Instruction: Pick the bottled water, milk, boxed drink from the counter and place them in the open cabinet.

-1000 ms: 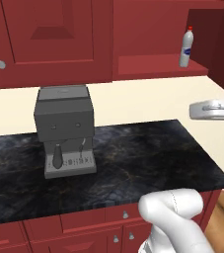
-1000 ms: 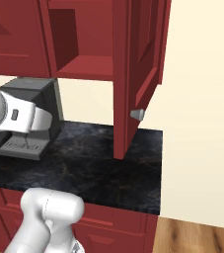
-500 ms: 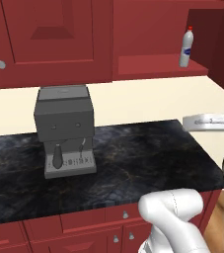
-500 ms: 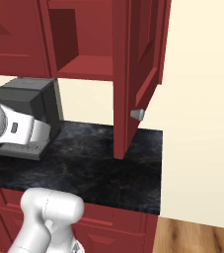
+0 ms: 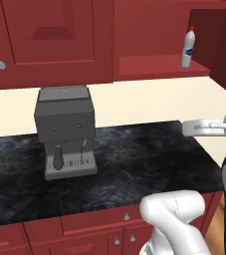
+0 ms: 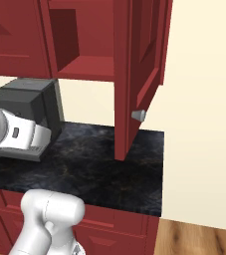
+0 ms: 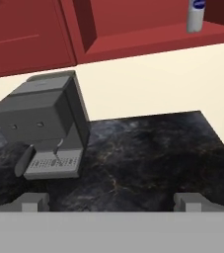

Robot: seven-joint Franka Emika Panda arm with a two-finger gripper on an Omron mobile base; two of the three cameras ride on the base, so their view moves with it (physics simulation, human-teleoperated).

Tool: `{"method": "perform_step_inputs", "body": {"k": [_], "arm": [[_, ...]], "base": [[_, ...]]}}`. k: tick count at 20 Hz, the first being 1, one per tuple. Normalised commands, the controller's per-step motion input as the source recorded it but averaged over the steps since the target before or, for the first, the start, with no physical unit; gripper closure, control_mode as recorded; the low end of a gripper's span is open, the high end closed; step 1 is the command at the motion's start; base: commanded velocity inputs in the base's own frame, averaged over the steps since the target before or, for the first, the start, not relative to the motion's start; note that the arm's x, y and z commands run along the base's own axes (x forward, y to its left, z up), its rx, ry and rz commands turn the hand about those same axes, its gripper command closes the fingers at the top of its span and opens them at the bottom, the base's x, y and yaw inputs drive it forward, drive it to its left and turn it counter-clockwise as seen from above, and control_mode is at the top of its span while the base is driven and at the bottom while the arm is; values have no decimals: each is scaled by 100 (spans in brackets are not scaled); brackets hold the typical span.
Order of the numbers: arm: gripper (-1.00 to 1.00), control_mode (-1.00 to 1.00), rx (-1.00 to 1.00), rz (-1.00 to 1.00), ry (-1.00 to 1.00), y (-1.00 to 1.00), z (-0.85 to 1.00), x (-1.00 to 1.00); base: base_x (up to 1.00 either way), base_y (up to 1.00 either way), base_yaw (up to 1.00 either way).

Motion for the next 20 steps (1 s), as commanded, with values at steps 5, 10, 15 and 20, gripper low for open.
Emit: {"method": "perform_step_inputs", "body": {"k": [5,10,15,20], "arm": [[-100,-100,0,-5,0,0,0,0],[-100,100,0,-1,0,0,0,0],[-100,100,0,0,0,0,0,0],[-100,100,0,0,0,0,0,0]], "base": [[0,0,0],[-2,0,-3],[-12,0,0],[-43,1,0]]}}
